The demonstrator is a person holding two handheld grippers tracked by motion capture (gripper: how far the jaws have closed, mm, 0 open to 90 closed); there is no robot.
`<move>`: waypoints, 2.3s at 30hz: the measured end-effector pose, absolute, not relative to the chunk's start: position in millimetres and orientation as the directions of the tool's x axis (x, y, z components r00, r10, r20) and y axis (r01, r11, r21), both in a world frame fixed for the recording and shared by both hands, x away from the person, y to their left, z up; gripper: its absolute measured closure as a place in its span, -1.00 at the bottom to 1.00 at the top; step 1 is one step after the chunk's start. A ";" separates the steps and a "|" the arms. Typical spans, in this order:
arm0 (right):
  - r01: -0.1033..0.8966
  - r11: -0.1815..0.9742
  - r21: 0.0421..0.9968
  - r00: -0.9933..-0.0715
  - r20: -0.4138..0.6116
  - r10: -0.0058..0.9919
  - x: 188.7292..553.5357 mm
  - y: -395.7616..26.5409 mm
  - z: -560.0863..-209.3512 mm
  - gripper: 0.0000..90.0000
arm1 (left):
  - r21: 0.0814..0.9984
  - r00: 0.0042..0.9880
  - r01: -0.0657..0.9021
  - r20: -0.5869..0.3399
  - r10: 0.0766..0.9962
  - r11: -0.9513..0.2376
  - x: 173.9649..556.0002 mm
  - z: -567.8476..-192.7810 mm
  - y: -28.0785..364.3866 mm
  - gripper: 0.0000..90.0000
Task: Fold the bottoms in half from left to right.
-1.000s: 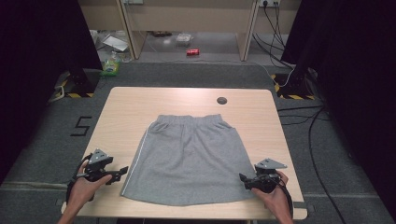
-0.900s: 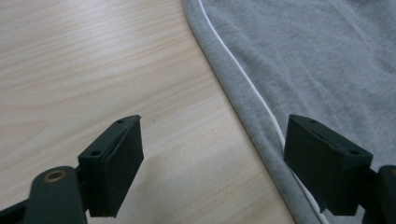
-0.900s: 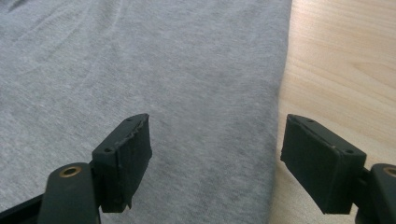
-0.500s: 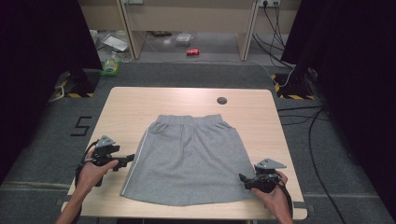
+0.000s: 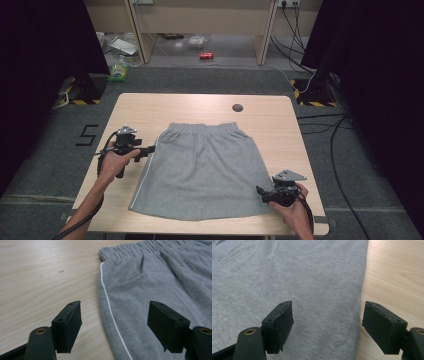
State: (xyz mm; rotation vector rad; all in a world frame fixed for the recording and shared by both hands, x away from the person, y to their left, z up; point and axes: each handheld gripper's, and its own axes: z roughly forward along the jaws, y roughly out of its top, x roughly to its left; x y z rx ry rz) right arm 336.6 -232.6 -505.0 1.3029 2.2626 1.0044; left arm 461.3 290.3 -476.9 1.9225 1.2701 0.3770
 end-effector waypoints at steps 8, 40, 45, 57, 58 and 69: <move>0.614 0.325 0.720 -0.517 0.055 0.854 336.5 -231.8 -505.0 -0.44 | 0.727 0.441 0.663 -0.186 0.878 -0.179 489.5 -474.4 274.0 -0.25; 0.609 0.333 0.720 -0.533 0.061 0.844 336.9 -231.7 -506.2 -0.44 | 0.641 0.368 0.752 -0.212 0.905 -0.156 560.5 -489.6 234.0 0.06; 0.610 0.335 0.718 -0.535 0.062 0.843 337.1 -230.9 -506.4 -0.44 | 0.612 0.356 0.772 -0.196 0.914 -0.169 566.8 -498.6 232.7 0.07; 0.578 0.371 0.727 -0.564 0.028 0.825 336.8 -215.4 -502.8 -0.43 | 0.593 0.418 0.753 -0.096 0.903 -0.286 570.1 -495.6 215.9 0.54; 0.576 0.371 0.728 -0.566 0.029 0.824 336.4 -212.0 -502.4 -0.43 | 0.592 0.419 0.753 -0.096 0.903 -0.286 570.2 -495.6 215.9 0.56; 0.501 0.429 0.751 -0.662 0.014 0.749 337.2 -151.2 -495.5 -0.41 | 0.600 0.420 0.749 -0.103 0.901 -0.281 572.5 -496.6 218.5 0.67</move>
